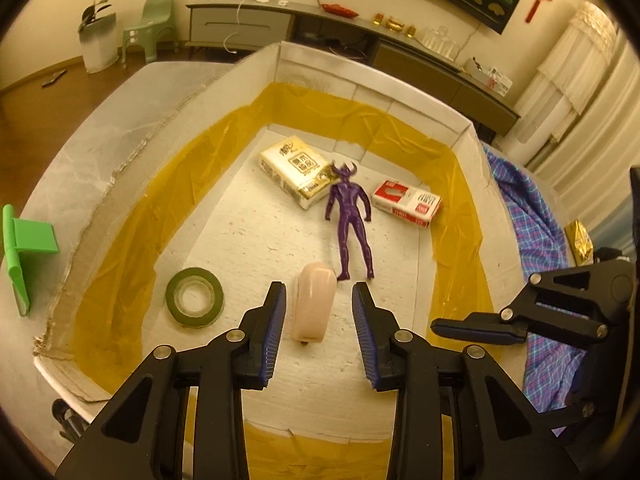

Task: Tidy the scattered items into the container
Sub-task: 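Lower both items into the foam box and open both grippers, then withdraw both grippers from the foam box back to the bed items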

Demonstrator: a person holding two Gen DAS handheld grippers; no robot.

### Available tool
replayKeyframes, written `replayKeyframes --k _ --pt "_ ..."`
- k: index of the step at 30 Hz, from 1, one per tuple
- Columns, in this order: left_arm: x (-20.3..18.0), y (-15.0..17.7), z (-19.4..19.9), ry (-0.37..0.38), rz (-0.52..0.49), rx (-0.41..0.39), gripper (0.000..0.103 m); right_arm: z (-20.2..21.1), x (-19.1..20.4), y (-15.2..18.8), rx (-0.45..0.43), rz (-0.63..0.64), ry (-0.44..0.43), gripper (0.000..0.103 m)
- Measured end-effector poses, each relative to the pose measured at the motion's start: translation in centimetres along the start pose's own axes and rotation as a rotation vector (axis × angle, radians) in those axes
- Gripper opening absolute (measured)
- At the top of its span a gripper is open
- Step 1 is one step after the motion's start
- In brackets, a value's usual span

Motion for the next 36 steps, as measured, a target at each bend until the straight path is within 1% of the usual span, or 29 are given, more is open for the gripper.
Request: replayKeyframes --k 6,10,12,16,20,22,25,27,30,33,36 --pt "-0.4 -0.7 1.2 0.006 0.004 -0.023 0.037 1.0 -0.1 0.1 -0.033 -0.021 0.006 0.033" --pt "-1.1 -0.8 2.0 0.008 -0.013 -0.034 0.036 2.5 -0.7 0.4 -0.08 -0.071 0.009 0.033" --pt "-1.5 -0.9 2.5 0.002 -0.026 -0.048 0.036 3.4 -1.3 0.7 -0.118 -0.111 0.01 0.033" --pt "-2.2 -1.2 4.1 -0.012 -0.047 -0.105 0.036 5.6 -3.3 1.6 -0.229 -0.224 0.01 0.035" --pt "-3.2 -1.7 6.5 -0.016 -0.073 -0.206 0.036 8.1 -4.5 2.8 -0.342 -0.303 0.004 0.035" --pt "-3.6 -1.8 7.3 -0.01 -0.078 -0.236 0.036 9.6 -4.9 3.3 -0.395 -0.325 0.008 0.036" --pt "-4.5 -1.9 8.1 0.005 -0.082 -0.26 0.036 11.7 -5.0 4.2 -0.464 -0.353 0.01 0.039" --pt "-5.1 -1.9 8.6 0.013 -0.086 -0.272 0.036 12.9 -5.1 4.8 -0.508 -0.374 0.008 0.043" --pt "-6.3 -1.8 9.4 0.034 -0.097 -0.296 0.036 14.4 -5.2 5.8 -0.562 -0.398 0.004 0.044" --pt "-7.8 -1.6 10.0 0.057 -0.111 -0.319 0.036 15.6 -5.6 7.0 -0.598 -0.421 0.005 0.046" --pt "-9.3 -1.2 10.2 0.084 -0.131 -0.325 0.036 16.8 -6.5 8.6 -0.633 -0.458 0.021 0.046"
Point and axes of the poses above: each gripper's, at about its wrist camera, not at the fingertips, and z roughly against the way its jaws point, x to its left, y to its underside, the point moved 1 cm from there along -z, roughly the way its jaws point, and after that the axes turned 12 degrees about -x, right-handed, at the moved point
